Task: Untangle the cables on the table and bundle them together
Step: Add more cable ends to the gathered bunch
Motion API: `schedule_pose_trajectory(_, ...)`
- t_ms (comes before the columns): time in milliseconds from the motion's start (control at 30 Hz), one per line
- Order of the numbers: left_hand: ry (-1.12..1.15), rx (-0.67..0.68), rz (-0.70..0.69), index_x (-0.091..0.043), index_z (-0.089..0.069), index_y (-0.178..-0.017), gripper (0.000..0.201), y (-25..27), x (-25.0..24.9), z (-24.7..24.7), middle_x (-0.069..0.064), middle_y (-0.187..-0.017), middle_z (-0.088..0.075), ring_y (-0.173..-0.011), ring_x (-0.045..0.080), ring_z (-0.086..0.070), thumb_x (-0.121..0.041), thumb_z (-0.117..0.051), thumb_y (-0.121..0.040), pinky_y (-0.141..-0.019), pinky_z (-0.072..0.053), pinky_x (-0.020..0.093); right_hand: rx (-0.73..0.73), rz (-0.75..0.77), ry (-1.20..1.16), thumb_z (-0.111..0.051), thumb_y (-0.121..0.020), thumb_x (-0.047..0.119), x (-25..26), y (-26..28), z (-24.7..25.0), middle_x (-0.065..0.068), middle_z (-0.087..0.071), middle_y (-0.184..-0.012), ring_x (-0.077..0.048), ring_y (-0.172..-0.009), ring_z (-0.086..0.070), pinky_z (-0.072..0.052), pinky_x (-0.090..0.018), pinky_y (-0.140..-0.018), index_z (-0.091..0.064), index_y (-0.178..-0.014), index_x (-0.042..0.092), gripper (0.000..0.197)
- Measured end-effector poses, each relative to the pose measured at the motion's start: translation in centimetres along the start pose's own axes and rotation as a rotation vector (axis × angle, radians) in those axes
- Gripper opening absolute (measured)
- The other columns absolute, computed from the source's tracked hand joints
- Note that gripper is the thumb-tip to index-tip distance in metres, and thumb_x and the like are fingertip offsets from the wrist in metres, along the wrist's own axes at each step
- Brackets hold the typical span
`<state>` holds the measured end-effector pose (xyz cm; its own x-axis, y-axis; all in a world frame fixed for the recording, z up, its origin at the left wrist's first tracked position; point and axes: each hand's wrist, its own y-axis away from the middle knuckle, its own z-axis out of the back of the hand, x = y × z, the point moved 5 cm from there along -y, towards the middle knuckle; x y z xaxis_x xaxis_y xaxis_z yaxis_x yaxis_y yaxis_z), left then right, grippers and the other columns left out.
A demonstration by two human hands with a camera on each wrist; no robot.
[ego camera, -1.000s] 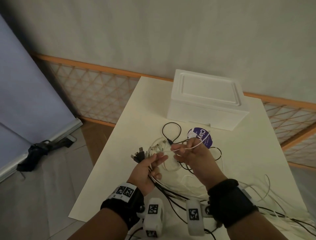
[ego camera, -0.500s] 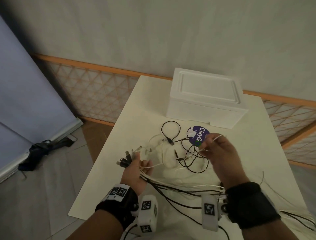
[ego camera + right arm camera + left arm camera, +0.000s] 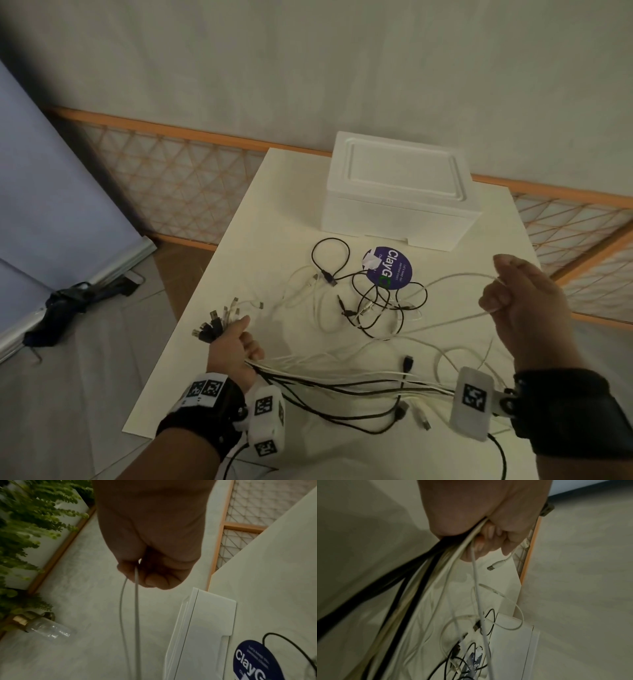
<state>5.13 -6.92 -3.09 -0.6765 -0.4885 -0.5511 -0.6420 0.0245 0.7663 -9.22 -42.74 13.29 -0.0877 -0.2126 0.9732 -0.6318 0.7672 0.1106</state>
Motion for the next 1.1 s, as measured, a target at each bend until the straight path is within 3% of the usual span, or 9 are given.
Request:
schedule_pose_trajectory(67,0.005,-0.022,-0.003,-0.020,-0.035,-0.062,0.040,-0.2,-0.2,0.2,-0.007,-0.041,-0.025,-0.031,0.010,-0.021,-0.024,-0.059,-0.093,-0.036,-0.021,0.017,0.129,-0.113,0.126,-0.053,-0.094,0.013,-0.7,0.1,-0.3,0.005,-0.033,-0.045,-0.010,-0.040,-0.030,-0.030,-0.022,-0.044,-0.064,-0.091,0.010,0.012)
schedule_pose_trajectory(167,0.052,-0.036,-0.001,-0.020,-0.031,-0.061,0.044,-0.4,-0.5,0.6,-0.007,-0.041,-0.023,-0.030,0.010,-0.020,-0.032,-0.057,-0.095,-0.035,-0.021,0.015,0.361,-0.143,0.804,-0.067,-0.084,0.019,-1.1,0.3,-0.2,0.003,-0.043,-0.042,-0.013,-0.043,-0.034,-0.030,-0.024,-0.048,-0.072,-0.083,0.018,0.004)
schedule_pose_trajectory(233,0.083,-0.018,0.005,-0.020,-0.031,-0.062,0.044,-0.6,-0.7,0.7,-0.006,-0.041,-0.023,-0.030,0.010,-0.021,-0.035,-0.055,-0.096,-0.034,-0.024,0.015,0.344,-0.116,1.041,-0.069,-0.084,0.027,-1.2,-0.1,0.6,0.000,-0.043,-0.041,-0.014,-0.041,-0.035,-0.031,-0.024,-0.048,-0.072,-0.075,0.017,0.014)
schedule_pose_trajectory(367,0.147,0.038,-0.006,-0.019,-0.039,-0.063,0.039,-0.3,-0.6,-0.1,-0.006,-0.040,-0.035,-0.031,0.008,-0.036,-0.034,-0.056,-0.095,-0.039,-0.042,0.016,0.073,-0.140,0.694,-0.058,-0.093,0.024,-1.8,-0.7,2.6,-0.001,-0.032,-0.046,-0.008,-0.035,-0.029,-0.026,-0.019,-0.036,-0.064,-0.078,0.000,0.028)
schedule_pose_trajectory(467,0.129,0.102,0.002,-0.013,-0.052,-0.070,0.035,0.3,-0.7,-0.9,-0.001,-0.050,-0.060,-0.043,0.011,-0.059,-0.036,-0.053,-0.096,-0.053,-0.056,0.026,-0.058,-0.081,0.543,-0.054,-0.096,0.026,-2.1,-0.7,3.3,0.002,-0.033,-0.048,-0.005,-0.035,-0.029,-0.026,-0.017,-0.034,-0.060,-0.076,0.007,0.028)
schedule_pose_trajectory(567,0.046,0.141,-0.008,-0.009,-0.061,-0.085,0.030,0.5,-0.9,-1.0,0.003,-0.065,-0.072,-0.054,0.013,-0.069,-0.031,-0.048,-0.099,-0.051,-0.058,0.026,-0.160,-0.019,0.383,-0.050,-0.097,0.028,-1.5,-0.7,4.1,0.001,-0.037,-0.054,-0.007,-0.041,-0.033,-0.029,-0.021,-0.040,-0.059,-0.077,0.015,0.026)
schedule_pose_trajectory(767,0.006,0.216,-0.012,-0.008,-0.062,-0.095,0.026,1.0,-1.0,-1.5,0.010,-0.073,-0.074,-0.053,0.016,-0.068,-0.029,-0.047,-0.099,-0.040,-0.049,0.018,-0.153,0.136,0.188,-0.041,-0.099,0.031,0.3,0.2,3.9,0.005,-0.036,-0.055,-0.010,-0.052,-0.034,-0.032,-0.027,-0.054,-0.057,-0.078,0.023,0.027)
schedule_pose_trajectory(967,-0.070,0.199,-0.066,-0.003,-0.057,-0.077,0.033,1.1,-1.0,-1.5,0.004,-0.051,-0.056,-0.037,0.008,-0.049,-0.030,-0.052,-0.096,-0.036,-0.039,0.016,-0.147,0.224,0.039,-0.044,-0.098,0.036,1.8,0.6,3.2,0.009,-0.037,-0.052,-0.009,-0.051,-0.034,-0.035,-0.018,-0.050,-0.054,-0.077,0.025,0.025)
schedule_pose_trajectory(1100,0.030,0.235,-0.019,-0.007,-0.056,-0.078,0.026,1.4,-0.6,-1.6,0.001,-0.052,-0.058,-0.045,0.011,-0.060,-0.025,-0.053,-0.096,-0.042,-0.050,0.020,-0.158,0.183,0.018,-0.048,-0.095,0.043,1.4,0.7,3.1,0.007,-0.035,-0.056,-0.009,-0.052,-0.034,-0.033,-0.021,-0.051,-0.054,-0.078,0.026,0.025)
